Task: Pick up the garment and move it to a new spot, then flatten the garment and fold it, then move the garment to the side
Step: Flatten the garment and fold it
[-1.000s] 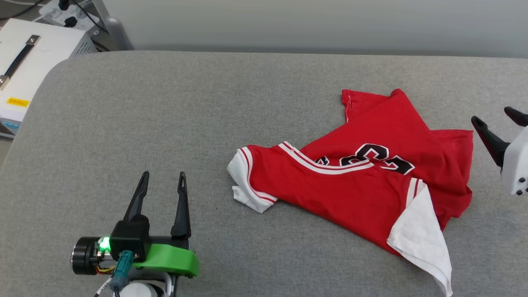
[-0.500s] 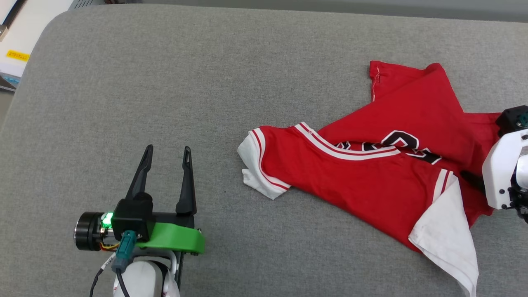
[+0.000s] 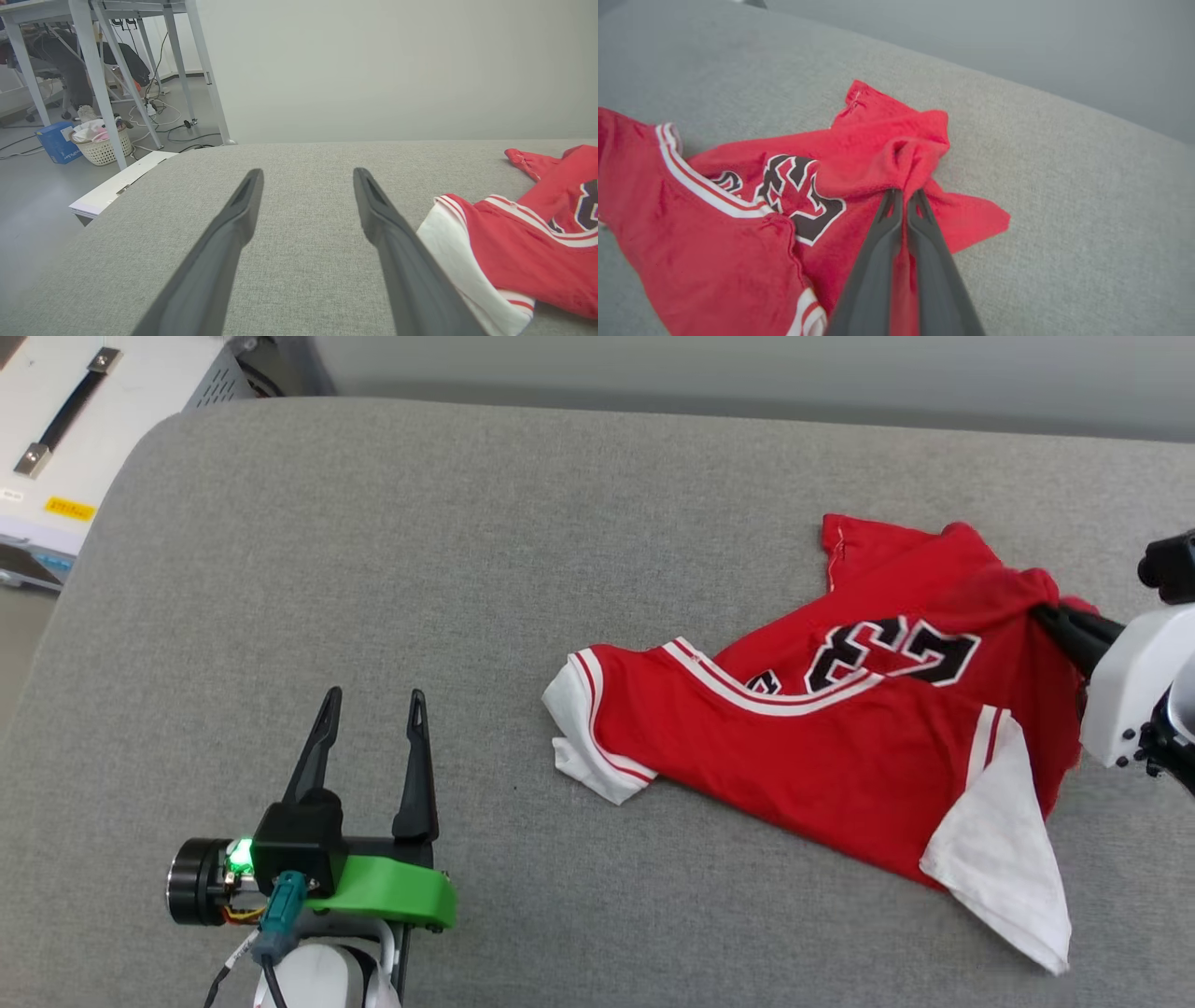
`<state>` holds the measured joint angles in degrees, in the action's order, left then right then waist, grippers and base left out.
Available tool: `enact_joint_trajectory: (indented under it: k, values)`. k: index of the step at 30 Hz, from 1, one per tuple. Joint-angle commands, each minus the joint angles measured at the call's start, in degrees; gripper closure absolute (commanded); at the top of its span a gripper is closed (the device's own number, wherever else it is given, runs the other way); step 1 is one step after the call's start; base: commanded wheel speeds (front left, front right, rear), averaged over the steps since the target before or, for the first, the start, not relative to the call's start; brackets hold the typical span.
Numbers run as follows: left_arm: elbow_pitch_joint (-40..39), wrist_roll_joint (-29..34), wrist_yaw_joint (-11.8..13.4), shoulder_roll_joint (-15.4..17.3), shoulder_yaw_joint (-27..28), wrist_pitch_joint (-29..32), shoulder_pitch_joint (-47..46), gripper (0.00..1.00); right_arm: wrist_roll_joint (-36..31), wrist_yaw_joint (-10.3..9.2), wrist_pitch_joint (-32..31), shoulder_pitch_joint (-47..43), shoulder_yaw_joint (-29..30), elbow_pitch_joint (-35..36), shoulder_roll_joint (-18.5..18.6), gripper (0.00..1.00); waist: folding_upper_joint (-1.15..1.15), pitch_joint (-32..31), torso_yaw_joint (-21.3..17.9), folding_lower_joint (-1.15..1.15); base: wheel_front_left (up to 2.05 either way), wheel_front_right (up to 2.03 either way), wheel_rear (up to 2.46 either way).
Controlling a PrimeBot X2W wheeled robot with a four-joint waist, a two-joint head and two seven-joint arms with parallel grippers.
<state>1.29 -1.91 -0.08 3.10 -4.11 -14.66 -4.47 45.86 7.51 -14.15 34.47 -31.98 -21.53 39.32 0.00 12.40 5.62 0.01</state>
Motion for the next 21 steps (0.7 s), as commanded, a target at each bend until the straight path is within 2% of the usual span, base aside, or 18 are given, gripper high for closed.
enact_joint_trajectory:
  k: [1,6,10,16,21]
  values:
    - [0.02,0.25,-0.12,-0.15,0.19,-0.34,0.89,0.00,0.92,-0.02,1.37,0.66,-0.20,2.25,0.97,1.00,0.00,-2.99,-1.04,-0.01,0.00,0.00,0.00]
    - [0.05,0.35,-0.17,-0.16,0.35,-0.34,2.64,0.00,1.76,-0.02,4.16,-2.53,0.94,13.79,4.28,1.00,0.00,-5.26,-1.40,-0.01,0.00,0.00,0.00]
    - [-0.17,0.31,-0.15,-0.16,0.58,-0.34,3.86,0.00,1.29,-0.02,3.55,-8.42,4.48,22.61,5.35,1.00,0.00,-6.33,-1.62,-0.01,0.00,0.00,0.00]
    - [-0.53,0.27,-0.07,-0.17,0.93,-0.34,5.20,0.00,-0.94,-0.02,1.02,-21.77,15.23,31.91,3.53,1.00,0.00,-7.36,-1.74,-0.01,0.00,0.00,0.00]
    - [-0.90,0.24,0.07,-0.17,1.42,-0.34,5.99,0.00,-3.48,-0.02,-1.86,-31.31,23.75,38.33,-0.81,1.00,0.00,-7.59,-2.43,-0.01,0.00,0.00,0.00]
